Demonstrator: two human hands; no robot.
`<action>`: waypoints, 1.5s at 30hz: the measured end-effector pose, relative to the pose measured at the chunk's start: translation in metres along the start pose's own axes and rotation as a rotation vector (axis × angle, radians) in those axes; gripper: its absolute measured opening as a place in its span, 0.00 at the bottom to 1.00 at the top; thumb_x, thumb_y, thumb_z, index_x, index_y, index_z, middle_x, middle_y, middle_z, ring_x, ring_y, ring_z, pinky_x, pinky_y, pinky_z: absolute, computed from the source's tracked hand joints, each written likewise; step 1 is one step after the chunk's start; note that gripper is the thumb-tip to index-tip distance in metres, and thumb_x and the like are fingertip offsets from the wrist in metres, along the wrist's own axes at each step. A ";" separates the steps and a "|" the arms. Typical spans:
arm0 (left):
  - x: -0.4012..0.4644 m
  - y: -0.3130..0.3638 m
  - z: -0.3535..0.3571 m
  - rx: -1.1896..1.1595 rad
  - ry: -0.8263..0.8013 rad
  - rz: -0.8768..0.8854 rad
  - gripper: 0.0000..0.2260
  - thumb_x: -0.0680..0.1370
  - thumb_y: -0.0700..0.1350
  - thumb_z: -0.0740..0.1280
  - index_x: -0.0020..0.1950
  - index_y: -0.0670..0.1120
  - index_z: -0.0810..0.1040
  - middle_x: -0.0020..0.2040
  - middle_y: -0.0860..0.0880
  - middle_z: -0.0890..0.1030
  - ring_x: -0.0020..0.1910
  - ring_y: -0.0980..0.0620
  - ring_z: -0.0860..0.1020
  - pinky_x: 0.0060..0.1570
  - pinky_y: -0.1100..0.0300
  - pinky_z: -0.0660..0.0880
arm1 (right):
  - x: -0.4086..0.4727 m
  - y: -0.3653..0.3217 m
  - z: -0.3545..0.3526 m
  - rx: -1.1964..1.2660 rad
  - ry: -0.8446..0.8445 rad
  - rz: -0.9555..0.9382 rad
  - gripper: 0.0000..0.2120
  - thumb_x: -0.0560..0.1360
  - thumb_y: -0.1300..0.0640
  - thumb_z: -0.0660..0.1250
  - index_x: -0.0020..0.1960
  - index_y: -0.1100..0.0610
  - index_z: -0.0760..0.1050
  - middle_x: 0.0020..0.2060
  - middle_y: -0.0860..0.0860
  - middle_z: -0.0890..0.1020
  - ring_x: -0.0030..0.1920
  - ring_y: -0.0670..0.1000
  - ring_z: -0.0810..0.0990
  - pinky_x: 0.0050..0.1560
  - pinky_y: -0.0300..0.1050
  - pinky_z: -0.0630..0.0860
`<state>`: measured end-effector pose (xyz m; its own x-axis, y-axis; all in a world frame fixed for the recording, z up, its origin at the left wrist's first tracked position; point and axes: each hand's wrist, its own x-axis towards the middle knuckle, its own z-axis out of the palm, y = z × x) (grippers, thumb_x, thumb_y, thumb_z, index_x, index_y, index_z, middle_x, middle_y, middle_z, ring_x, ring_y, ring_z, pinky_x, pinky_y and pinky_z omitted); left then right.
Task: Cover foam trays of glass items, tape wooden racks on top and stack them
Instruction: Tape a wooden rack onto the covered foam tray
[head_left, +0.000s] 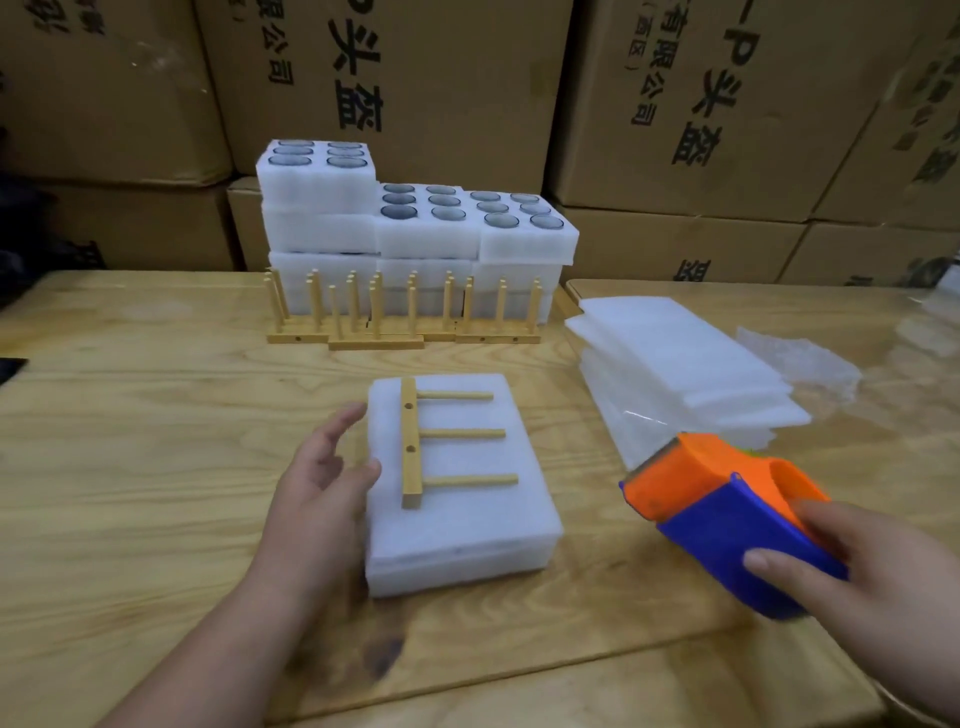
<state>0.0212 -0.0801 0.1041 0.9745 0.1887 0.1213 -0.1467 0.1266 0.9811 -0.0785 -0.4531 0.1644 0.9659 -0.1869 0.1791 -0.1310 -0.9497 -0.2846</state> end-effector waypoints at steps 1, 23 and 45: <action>0.000 0.010 0.000 0.105 -0.011 0.118 0.19 0.75 0.41 0.68 0.61 0.61 0.78 0.63 0.64 0.80 0.67 0.61 0.74 0.59 0.72 0.69 | 0.003 -0.010 -0.007 0.021 -0.012 -0.044 0.19 0.68 0.31 0.66 0.43 0.46 0.74 0.30 0.42 0.79 0.31 0.43 0.78 0.29 0.45 0.74; 0.016 0.096 0.023 0.327 -0.330 0.017 0.02 0.73 0.51 0.77 0.43 0.55 0.86 0.39 0.51 0.86 0.39 0.57 0.84 0.38 0.69 0.78 | 0.062 -0.111 -0.029 0.199 -0.369 -0.404 0.14 0.69 0.36 0.71 0.47 0.44 0.79 0.39 0.44 0.83 0.39 0.44 0.81 0.43 0.51 0.78; 0.055 0.114 0.008 -0.073 0.000 -0.221 0.03 0.77 0.40 0.74 0.46 0.41 0.83 0.35 0.45 0.84 0.35 0.51 0.83 0.30 0.65 0.76 | 0.165 -0.177 -0.006 0.340 0.069 -0.560 0.31 0.76 0.35 0.57 0.29 0.61 0.65 0.22 0.47 0.62 0.25 0.48 0.61 0.26 0.42 0.56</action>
<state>0.0598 -0.0632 0.2243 0.9844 0.1482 -0.0952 0.0586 0.2344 0.9704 0.1030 -0.3177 0.2496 0.8496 0.2860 0.4431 0.4759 -0.7780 -0.4103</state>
